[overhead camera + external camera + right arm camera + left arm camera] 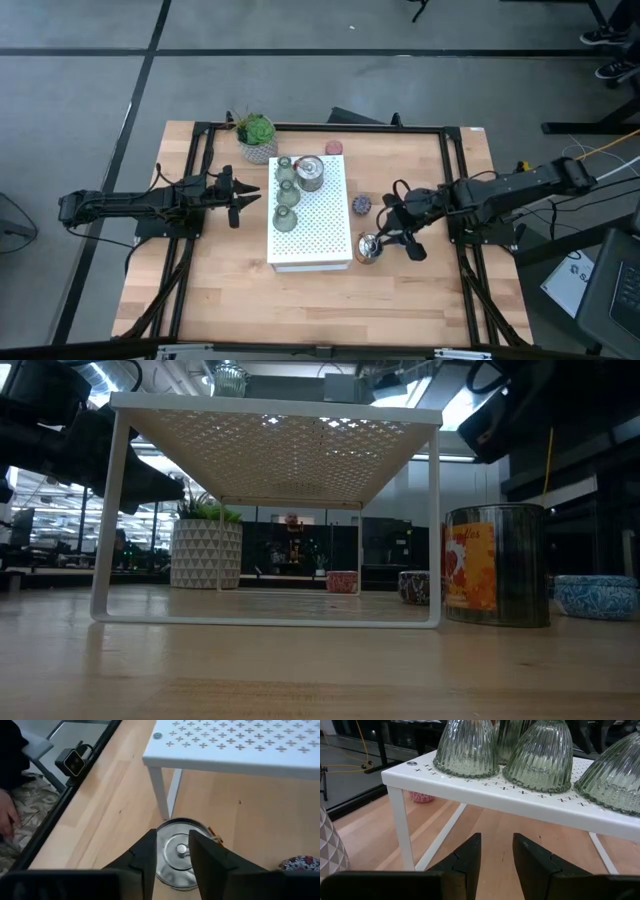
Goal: Pick & Place candle stick holders
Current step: Align the orange scented candle with the other orange scented candle on the shelf
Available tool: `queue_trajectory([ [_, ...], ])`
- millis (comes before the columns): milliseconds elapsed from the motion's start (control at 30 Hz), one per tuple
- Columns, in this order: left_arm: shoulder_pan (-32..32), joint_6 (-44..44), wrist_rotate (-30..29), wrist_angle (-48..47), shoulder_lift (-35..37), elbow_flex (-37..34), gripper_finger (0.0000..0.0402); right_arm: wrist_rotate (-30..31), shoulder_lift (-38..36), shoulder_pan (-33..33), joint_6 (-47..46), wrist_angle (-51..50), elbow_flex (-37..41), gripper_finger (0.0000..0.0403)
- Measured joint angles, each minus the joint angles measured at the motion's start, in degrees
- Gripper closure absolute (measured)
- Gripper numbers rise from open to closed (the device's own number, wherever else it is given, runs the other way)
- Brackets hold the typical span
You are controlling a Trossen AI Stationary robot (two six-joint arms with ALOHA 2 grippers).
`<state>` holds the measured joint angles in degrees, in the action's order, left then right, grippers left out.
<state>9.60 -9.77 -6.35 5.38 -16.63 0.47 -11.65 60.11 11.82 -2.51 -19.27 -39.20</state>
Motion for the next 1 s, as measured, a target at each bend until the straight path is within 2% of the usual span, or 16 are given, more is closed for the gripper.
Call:
queue_trajectory([
  [200, -0.01, -0.01, 0.00, 0.01, 0.00, 0.00, 0.0294, 5.54, 2.65, 4.42, -0.06, 0.79, -0.01, 0.0254],
  [300, 0.00, -0.01, 0.00, 0.01, -0.01, 0.00, 0.0294, 6.15, 4.68, 6.51, 0.68, 0.78, 0.00, 0.0245],
  [600, 0.00, 0.00, 0.00, 0.01, 0.01, 0.01, 0.0294, 10.15, 10.63, 11.81, 2.37, -0.65, -2.31, 0.0247],
  [867, -0.01, -0.01, 0.00, -0.01, 0.00, 0.01, 0.0294, 10.35, 12.97, 12.78, 2.54, -1.46, -3.34, 0.0247],
  [1000, -0.02, -0.01, 0.00, -0.01, 0.01, 0.00, 0.0294, 14.28, 14.33, 12.76, 2.03, -2.81, -3.37, 0.0247],
])
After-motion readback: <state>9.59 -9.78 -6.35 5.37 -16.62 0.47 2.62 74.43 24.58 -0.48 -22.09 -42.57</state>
